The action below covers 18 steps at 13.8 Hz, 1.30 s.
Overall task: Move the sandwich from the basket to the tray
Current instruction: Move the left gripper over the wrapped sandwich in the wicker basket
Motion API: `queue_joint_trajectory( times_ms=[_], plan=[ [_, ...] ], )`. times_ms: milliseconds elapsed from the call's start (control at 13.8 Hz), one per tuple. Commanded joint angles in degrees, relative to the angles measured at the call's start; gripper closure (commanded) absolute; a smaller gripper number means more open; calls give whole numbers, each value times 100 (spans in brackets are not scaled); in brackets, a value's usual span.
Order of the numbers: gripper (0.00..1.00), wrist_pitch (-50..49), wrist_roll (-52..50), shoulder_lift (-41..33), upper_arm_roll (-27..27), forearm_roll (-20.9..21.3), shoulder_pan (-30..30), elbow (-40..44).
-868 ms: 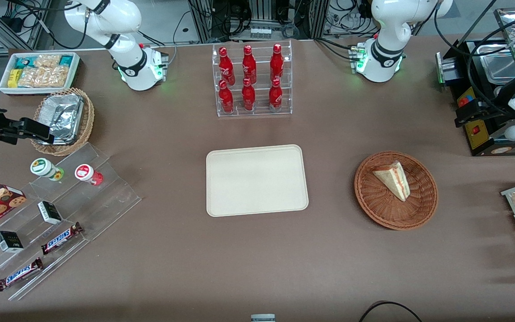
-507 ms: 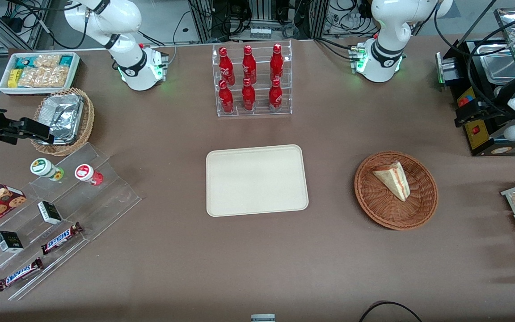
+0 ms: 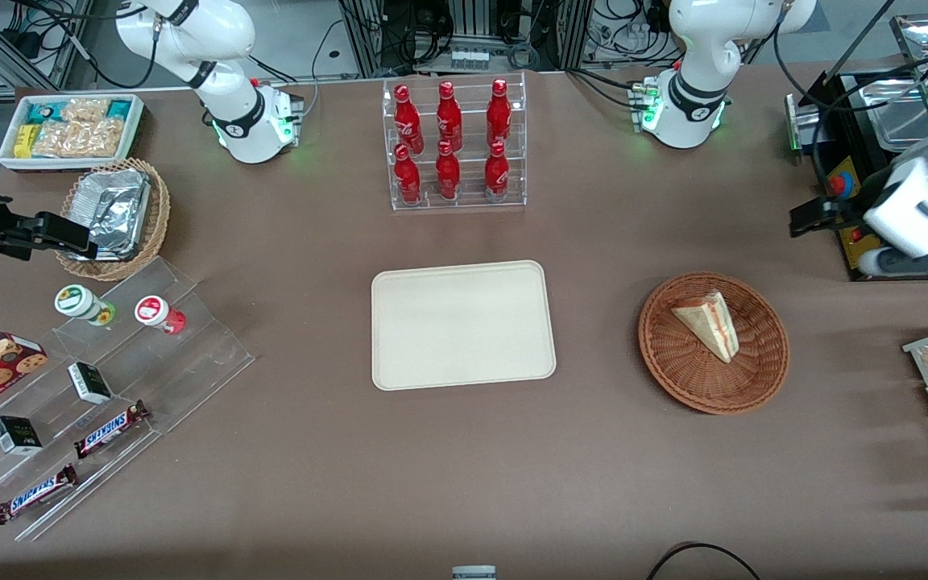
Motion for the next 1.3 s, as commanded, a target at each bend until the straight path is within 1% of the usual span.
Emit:
queue_joint_trajectory(
  times_ms=[0, 289, 579, 941, 1086, 1230],
  plan=[
    [0, 299, 9, -31, 14, -50, -126, -383],
    [0, 1089, -52, -40, -12, -50, -144, -1069],
    [0, 2310, -939, -5, -65, -6, -416, -1851],
    [0, 3278, -1897, 215, -56, -23, -391, -2370],
    [0, 3507, -1934, 153, -21, -58, -338, -2633],
    [0, 3657, -2501, 179, -21, -85, -329, -2792]
  ],
)
